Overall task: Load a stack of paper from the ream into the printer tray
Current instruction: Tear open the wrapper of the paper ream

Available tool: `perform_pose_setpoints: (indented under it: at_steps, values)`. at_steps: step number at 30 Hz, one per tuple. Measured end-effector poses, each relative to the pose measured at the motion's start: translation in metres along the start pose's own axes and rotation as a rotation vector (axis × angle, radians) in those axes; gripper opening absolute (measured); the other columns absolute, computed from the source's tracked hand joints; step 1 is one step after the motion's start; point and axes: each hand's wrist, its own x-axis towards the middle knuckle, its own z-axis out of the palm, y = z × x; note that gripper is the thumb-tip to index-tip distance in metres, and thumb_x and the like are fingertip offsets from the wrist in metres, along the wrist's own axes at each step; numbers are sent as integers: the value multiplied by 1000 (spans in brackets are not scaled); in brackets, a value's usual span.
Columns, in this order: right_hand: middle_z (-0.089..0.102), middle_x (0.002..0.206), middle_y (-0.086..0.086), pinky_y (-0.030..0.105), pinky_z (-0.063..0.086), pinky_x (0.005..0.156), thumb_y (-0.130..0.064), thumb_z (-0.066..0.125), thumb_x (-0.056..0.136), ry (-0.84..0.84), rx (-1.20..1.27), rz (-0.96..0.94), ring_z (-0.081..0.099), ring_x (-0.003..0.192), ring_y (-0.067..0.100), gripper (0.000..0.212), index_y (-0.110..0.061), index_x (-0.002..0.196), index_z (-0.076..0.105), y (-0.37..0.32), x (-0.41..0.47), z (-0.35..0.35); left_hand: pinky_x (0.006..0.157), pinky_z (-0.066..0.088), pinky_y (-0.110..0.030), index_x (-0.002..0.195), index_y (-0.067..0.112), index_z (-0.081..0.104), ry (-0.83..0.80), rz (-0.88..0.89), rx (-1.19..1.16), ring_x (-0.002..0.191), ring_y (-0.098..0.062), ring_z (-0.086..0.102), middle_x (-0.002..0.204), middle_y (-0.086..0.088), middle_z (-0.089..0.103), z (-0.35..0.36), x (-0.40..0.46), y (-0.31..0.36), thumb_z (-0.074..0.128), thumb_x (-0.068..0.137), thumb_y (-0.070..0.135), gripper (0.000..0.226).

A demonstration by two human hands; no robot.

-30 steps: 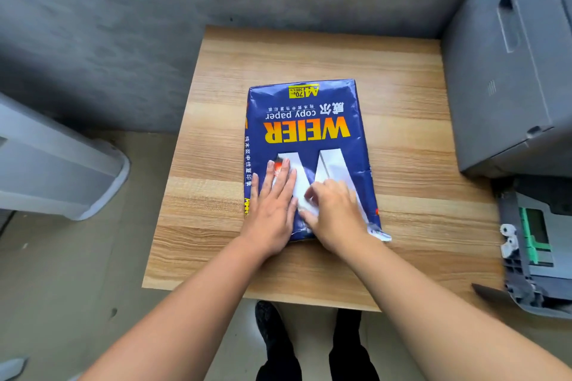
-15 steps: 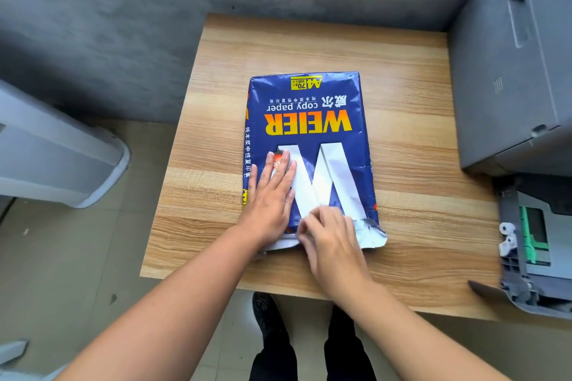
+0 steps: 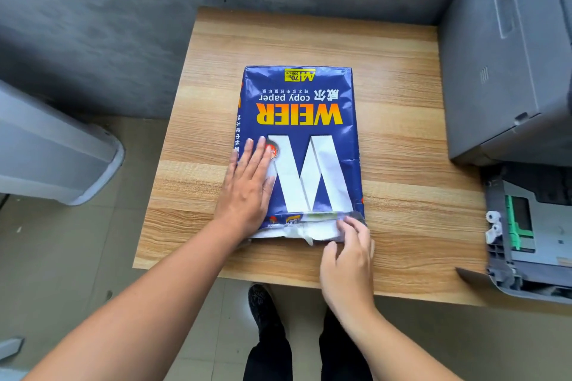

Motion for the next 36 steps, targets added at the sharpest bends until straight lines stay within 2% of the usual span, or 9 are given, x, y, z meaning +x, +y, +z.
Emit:
perform_pose_setpoints:
  at_steps: [4,9,14,17,20,22,25,29,36]
  values:
    - [32,150,4,33,34,112,-6,46,91,-31,37,114,34,140,23,54,-6,146,41,-12,4,2,123,3,-44,154,10,6,14,-47,-70,151,-15,-10,165,-3,-3,-1,-3,-2,27,103,30,59]
    - [21,157,-3,28,38,85,-9,47,93,-26,97,199,50,125,22,70,-20,156,20,-20,12,2,123,5,-43,154,9,6,22,-38,-129,151,-15,-8,165,-5,-2,-1,-1,-1,26,101,31,61]
    - [45,140,0,31,38,76,-19,50,92,100,125,303,60,107,29,49,-17,141,46,-27,36,-4,123,8,-43,154,9,9,66,-76,-233,151,-14,-5,165,-4,2,-3,1,-4,29,102,28,59]
    - [58,130,0,30,34,76,-22,47,94,109,146,379,55,95,26,34,-16,124,63,-33,51,-7,123,8,-41,154,9,10,84,-90,-248,151,-12,-5,165,-3,2,-4,1,-7,31,104,25,57]
    - [66,114,-1,33,39,72,-24,55,87,153,116,387,62,96,29,21,-23,106,64,-36,54,-3,124,5,-39,154,10,9,80,-91,-253,151,-11,-5,165,-2,1,-3,1,-9,32,104,25,57]
    - [59,110,-3,34,40,68,-27,66,80,163,80,385,61,93,30,23,-23,102,59,-40,54,3,124,6,-39,154,10,10,84,-93,-261,151,-11,-4,165,-3,3,-3,0,-11,33,104,24,57]
    - [51,123,0,38,45,75,-28,77,71,197,0,374,56,108,29,45,-21,110,55,-44,55,12,123,7,-40,154,9,12,89,-91,-268,151,-13,-2,165,-4,5,-2,0,-11,33,103,24,57]
    - [54,127,5,44,41,106,-31,84,64,231,-99,288,47,124,29,58,-16,111,54,-42,60,21,123,8,-41,153,8,15,105,-97,-297,151,-14,1,165,-5,8,0,0,-11,34,102,23,56]
    - [56,129,10,43,33,108,-31,86,61,275,-96,317,45,126,33,64,-15,113,52,-47,67,25,123,9,-42,153,9,15,112,-110,-327,151,-13,0,165,-4,9,2,-1,-10,31,102,25,56]
